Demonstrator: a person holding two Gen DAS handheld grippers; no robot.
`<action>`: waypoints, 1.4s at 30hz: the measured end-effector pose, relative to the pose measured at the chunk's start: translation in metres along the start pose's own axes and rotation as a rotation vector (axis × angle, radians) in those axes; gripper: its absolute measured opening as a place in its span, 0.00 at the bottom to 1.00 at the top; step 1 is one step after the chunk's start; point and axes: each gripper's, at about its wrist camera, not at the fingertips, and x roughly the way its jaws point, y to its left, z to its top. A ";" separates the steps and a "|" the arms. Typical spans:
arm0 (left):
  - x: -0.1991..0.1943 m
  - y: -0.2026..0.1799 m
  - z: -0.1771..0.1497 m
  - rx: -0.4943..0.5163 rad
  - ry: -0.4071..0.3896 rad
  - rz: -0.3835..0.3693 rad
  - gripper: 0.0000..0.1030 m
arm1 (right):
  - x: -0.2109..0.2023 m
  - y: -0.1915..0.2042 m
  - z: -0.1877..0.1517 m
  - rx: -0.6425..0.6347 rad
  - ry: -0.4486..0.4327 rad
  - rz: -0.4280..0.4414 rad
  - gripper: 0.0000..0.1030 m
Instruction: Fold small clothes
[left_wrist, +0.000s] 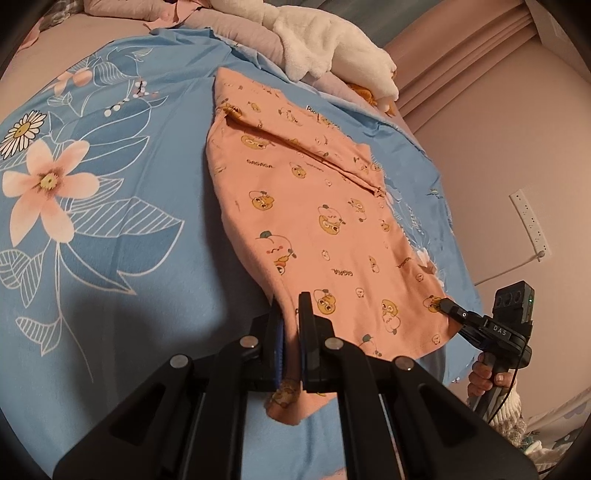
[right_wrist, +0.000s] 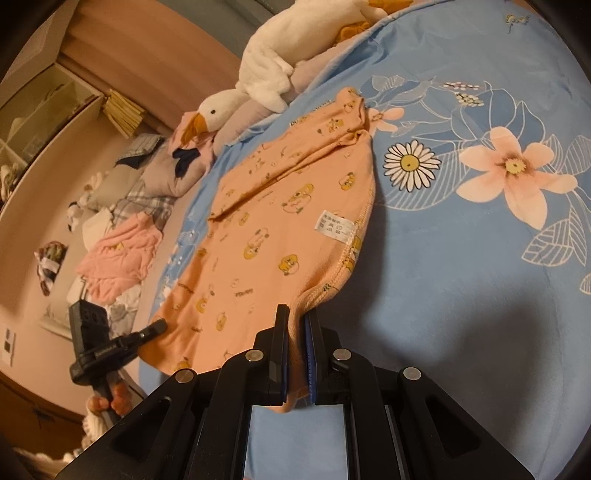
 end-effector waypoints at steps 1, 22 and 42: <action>0.000 0.000 0.000 0.001 -0.002 -0.002 0.04 | 0.000 0.000 0.001 0.000 -0.002 0.004 0.10; -0.008 0.010 0.029 -0.057 -0.046 -0.095 0.03 | -0.002 0.005 0.027 0.033 -0.069 0.153 0.10; 0.004 0.005 0.124 -0.072 -0.117 -0.108 0.03 | 0.000 -0.004 0.101 0.074 -0.204 0.235 0.10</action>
